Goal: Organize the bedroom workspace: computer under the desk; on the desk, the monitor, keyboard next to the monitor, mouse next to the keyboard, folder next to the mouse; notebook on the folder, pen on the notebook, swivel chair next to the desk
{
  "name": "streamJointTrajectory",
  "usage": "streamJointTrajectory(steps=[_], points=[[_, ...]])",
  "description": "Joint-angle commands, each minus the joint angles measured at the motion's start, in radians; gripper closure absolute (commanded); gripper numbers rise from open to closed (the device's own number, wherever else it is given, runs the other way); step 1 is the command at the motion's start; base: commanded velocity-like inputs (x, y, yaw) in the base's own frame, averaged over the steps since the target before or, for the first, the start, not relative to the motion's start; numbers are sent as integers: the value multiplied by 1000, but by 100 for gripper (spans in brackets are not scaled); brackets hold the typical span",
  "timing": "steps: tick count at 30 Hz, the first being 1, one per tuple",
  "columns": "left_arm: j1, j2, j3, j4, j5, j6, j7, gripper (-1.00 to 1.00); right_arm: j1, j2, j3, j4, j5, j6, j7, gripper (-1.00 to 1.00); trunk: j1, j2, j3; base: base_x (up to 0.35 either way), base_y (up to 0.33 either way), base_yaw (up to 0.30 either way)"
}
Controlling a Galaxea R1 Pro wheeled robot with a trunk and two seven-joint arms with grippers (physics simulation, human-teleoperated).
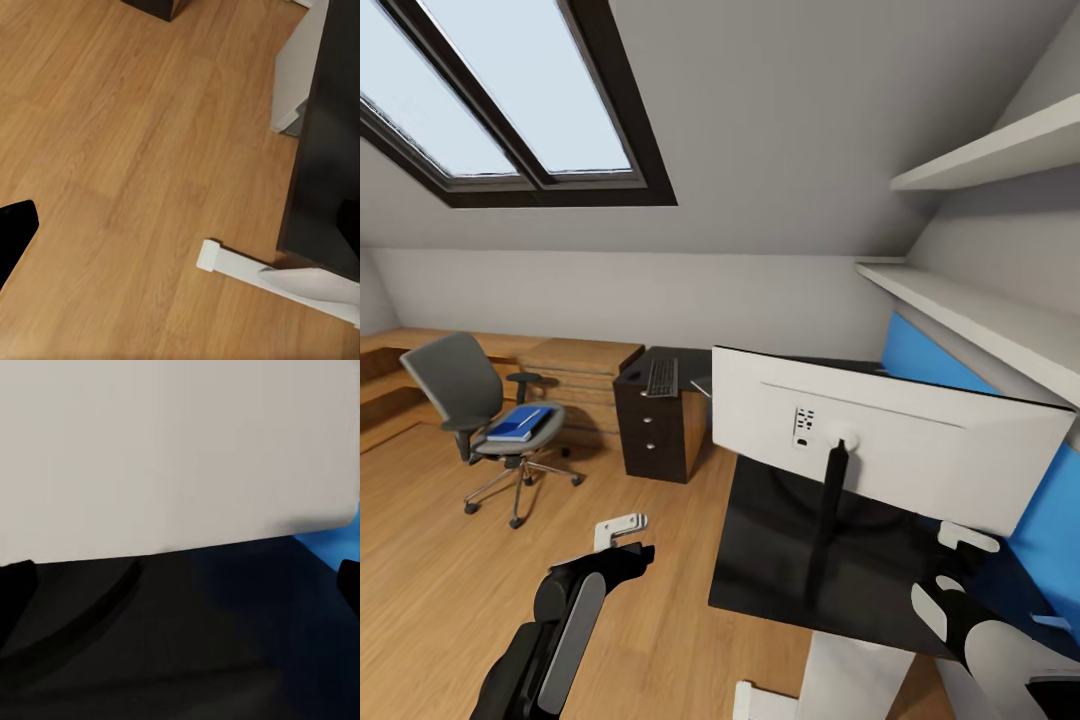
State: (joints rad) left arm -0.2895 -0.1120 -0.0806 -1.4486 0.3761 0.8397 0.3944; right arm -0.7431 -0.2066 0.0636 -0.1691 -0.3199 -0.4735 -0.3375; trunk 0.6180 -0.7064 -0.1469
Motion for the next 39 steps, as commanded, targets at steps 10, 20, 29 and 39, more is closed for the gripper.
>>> streamJointTrajectory(steps=[10, 20, 29, 39], points=[[-1, 0, 0, -2, 10, 1, 8, -100, -1, 1, 8, 0, -7, -4, -3, -100, 0, -1, -2, 273, 0, 0], [-1, 0, 2, -4, 10, 0, 9, -100, -1, 0, 7, 0, -7, -4, -3, -100, 0, -1, -2, 248, -23, 0], [-1, 3, 5, -16, 10, 1, 6, -100, -1, 0, 7, 0, -7, -4, -3, -100, 0, -1, -2, 211, -95, 0], [-1, 12, 131, -65, 12, 1, -1, -100, -1, 0, 8, 0, -7, -3, -3, -100, 0, -1, -2, 5, -2, 0]])
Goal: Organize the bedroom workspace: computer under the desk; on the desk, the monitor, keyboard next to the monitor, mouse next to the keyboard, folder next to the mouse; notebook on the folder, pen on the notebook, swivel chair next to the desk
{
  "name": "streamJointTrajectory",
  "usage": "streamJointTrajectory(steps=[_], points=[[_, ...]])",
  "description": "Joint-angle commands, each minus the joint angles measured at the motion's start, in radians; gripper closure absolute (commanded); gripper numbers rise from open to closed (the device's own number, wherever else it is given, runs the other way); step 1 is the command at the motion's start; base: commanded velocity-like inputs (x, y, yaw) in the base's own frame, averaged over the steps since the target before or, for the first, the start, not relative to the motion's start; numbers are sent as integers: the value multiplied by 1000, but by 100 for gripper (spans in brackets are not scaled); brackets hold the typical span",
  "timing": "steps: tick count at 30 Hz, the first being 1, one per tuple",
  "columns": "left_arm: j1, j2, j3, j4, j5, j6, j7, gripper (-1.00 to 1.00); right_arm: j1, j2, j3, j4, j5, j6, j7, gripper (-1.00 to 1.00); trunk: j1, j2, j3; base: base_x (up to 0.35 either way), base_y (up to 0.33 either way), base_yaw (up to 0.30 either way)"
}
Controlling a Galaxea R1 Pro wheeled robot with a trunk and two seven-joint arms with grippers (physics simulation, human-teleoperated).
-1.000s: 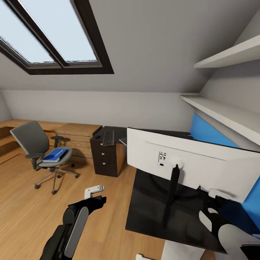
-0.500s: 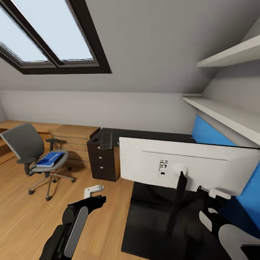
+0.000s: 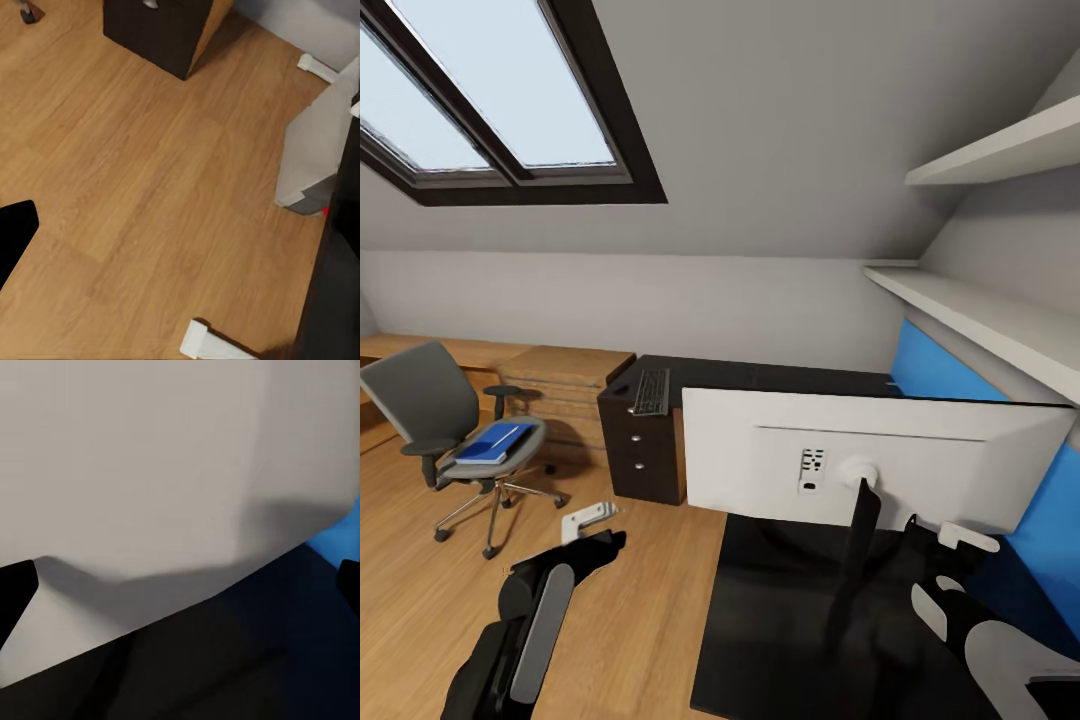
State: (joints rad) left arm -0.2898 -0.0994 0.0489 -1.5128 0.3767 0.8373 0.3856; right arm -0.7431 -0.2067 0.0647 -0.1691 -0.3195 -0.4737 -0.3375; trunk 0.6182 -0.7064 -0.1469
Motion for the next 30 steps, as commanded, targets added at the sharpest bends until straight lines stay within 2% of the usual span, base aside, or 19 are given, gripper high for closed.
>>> streamJointTrajectory(steps=[1, 6, 8, 9, 15, 21, 30], points=[[-1, 0, 19, -9, 11, 3, 8, -100, -1, 0, 7, 0, -7, -3, -3, -100, 0, -1, -2, 0, 0, 0], [-1, 4, 76, -20, 13, 3, 7, -100, -1, 0, 6, 0, -7, -3, -3, -100, 0, -1, -2, 0, 0, 0], [-1, 18, 124, -26, 14, 4, 6, -100, -1, 0, 5, 0, -7, -3, -3, -100, 0, -1, -2, 0, 0, 0], [-1, 22, 129, -27, 14, 4, 6, -100, -1, 0, 5, 0, -7, -3, -3, -100, 0, -1, -2, 0, 0, 0], [0, 30, 138, -36, 14, 5, 8, -100, -1, 0, 5, 0, -7, -3, -3, -100, 0, -1, -2, -182, -19, 0], [-1, 30, 138, -40, 14, 5, 7, -100, -1, 0, 8, 0, -7, -5, -3, -100, 0, -1, -2, -219, -186, 0], [-1, 29, 138, -41, 16, 9, 6, -100, -1, 1, 10, 0, -6, -8, -3, -100, 0, -1, -2, -28, -70, 88]])
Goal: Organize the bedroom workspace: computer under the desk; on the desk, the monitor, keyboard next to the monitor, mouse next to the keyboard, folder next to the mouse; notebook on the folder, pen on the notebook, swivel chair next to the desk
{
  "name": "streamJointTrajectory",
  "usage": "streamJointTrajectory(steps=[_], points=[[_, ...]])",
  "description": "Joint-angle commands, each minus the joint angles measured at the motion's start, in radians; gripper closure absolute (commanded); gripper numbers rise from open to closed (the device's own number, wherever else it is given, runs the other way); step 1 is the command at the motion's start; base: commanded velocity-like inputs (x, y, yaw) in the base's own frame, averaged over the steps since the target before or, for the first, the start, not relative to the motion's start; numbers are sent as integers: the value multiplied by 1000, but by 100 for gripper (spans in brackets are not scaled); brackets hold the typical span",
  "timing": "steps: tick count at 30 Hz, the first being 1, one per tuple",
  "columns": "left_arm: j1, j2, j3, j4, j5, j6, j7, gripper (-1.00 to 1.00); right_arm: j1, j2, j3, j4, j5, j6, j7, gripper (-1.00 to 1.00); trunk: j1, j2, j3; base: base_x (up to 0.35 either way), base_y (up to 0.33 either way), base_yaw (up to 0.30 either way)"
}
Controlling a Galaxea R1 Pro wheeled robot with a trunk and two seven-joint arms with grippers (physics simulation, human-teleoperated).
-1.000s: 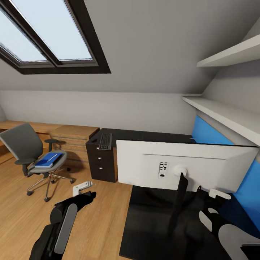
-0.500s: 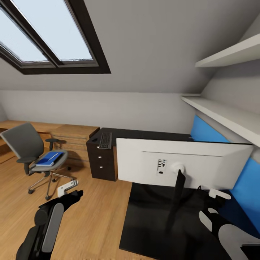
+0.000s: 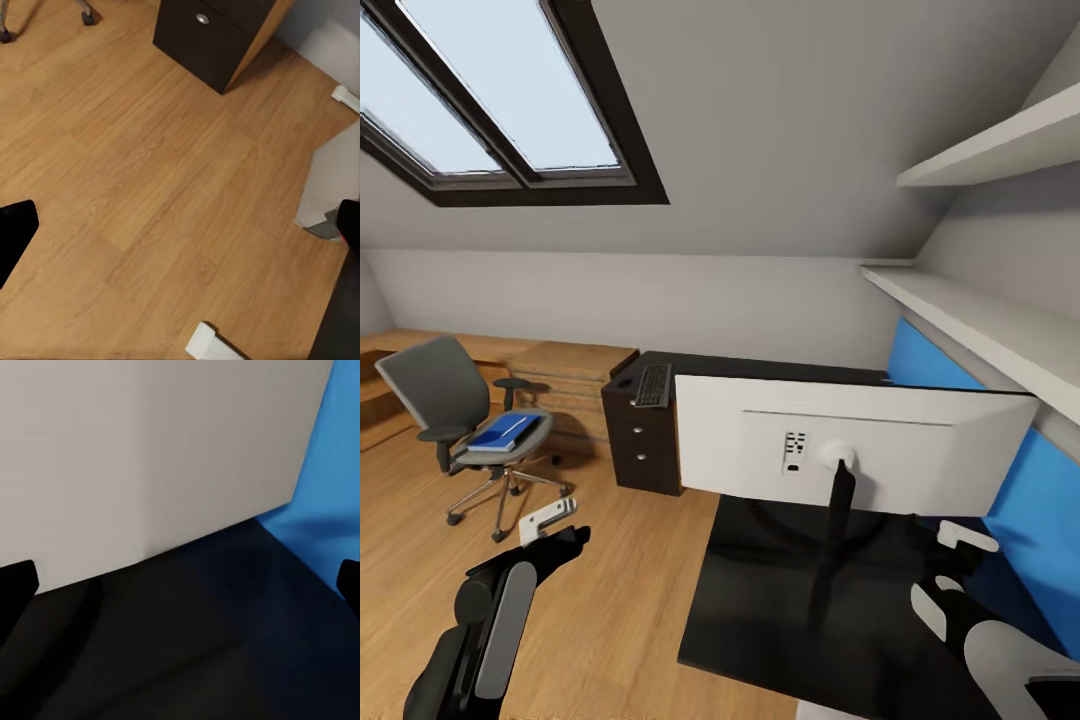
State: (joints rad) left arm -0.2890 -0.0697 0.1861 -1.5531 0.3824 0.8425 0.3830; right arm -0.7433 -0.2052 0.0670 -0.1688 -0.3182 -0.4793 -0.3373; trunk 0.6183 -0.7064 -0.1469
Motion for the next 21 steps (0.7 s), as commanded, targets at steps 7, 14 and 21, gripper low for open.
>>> streamJointTrajectory(steps=[7, 14, 21], points=[[-1, -1, 1, 2, 10, 3, 9, -100, -1, 0, 7, 0, -7, -8, -2, -100, 0, -1, -2, -1, -2, 90], [-1, -1, 0, 1, 10, 1, 8, -100, -1, -1, 8, 0, -6, -20, -2, -100, 0, -1, -2, 0, 0, 12], [-1, -2, -4, 0, 10, 1, 8, -100, -1, -1, 7, 0, -6, -23, -1, -100, 0, -1, -2, 3, -1, 1]])
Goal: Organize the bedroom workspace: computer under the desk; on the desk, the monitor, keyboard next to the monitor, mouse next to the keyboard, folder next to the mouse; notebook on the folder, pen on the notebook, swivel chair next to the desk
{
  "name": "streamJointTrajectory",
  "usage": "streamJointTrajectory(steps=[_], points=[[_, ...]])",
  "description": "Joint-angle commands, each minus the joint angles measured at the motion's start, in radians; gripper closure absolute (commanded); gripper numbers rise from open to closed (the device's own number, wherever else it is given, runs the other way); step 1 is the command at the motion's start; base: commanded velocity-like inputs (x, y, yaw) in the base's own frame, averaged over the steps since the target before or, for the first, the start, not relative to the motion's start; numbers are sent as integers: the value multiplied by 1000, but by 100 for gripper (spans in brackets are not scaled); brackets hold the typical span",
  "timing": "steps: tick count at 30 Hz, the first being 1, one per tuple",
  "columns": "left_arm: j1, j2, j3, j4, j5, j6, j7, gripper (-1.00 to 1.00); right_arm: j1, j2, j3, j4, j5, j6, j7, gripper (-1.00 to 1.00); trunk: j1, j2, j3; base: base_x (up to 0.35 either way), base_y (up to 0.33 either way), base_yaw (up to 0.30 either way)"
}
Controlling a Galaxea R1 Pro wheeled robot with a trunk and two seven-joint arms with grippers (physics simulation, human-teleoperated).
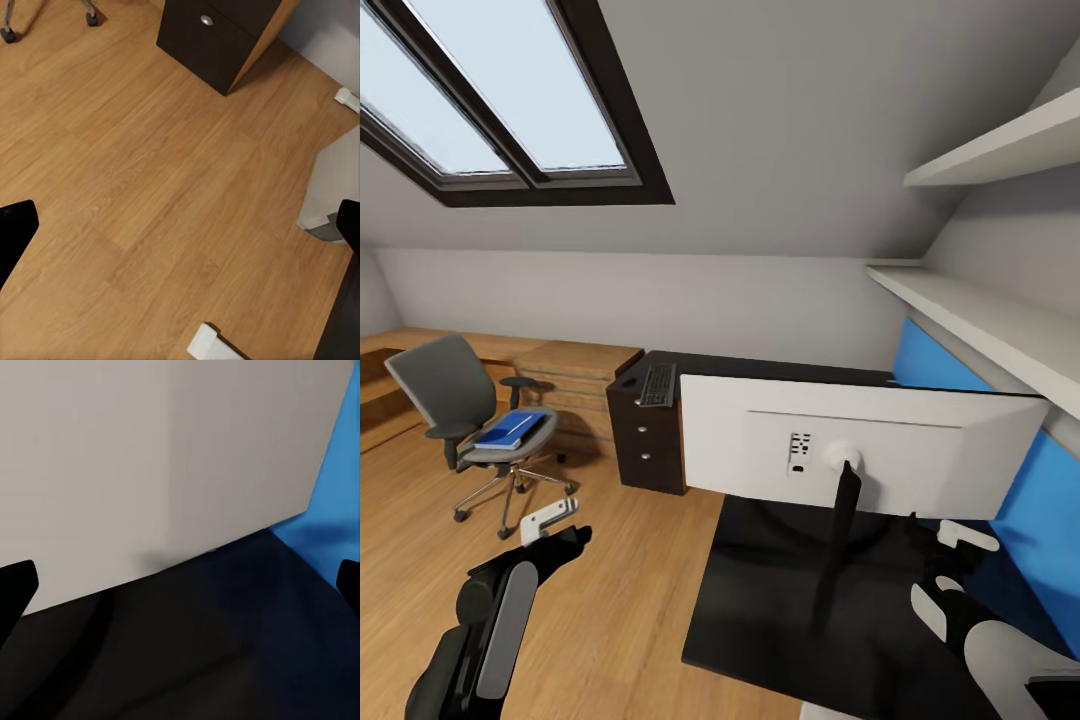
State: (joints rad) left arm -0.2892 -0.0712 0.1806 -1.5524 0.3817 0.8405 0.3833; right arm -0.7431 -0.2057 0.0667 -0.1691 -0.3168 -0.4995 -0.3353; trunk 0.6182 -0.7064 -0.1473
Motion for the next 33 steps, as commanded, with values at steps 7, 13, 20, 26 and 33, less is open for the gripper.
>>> streamJointTrajectory(steps=[7, 13, 20, 26, 33], points=[[-1, -2, -3, -2, 11, 1, 7, -100, -1, 1, 7, 0, -7, -4, -4, -100, 0, -1, -2, 148, -74, 0], [-1, -2, -3, -2, 11, 3, 7, -100, -1, 1, 7, 0, -7, -3, -4, -100, 0, -1, -2, 223, -135, 0], [-1, 1, -1, -3, 10, 5, 8, -100, -1, 0, 7, 0, -7, -2, -4, -100, 0, -1, -2, 208, -117, 0], [-1, 37, 218, -35, 35, 5, 10, -100, -1, 0, 7, 0, -7, -2, -4, -100, 0, -1, -2, 32, -15, 0], [-1, 65, 349, -48, 114, 5, 8, -100, -1, 0, 7, 0, -7, -2, -4, -100, 0, -1, -2, 1, 0, 0]])
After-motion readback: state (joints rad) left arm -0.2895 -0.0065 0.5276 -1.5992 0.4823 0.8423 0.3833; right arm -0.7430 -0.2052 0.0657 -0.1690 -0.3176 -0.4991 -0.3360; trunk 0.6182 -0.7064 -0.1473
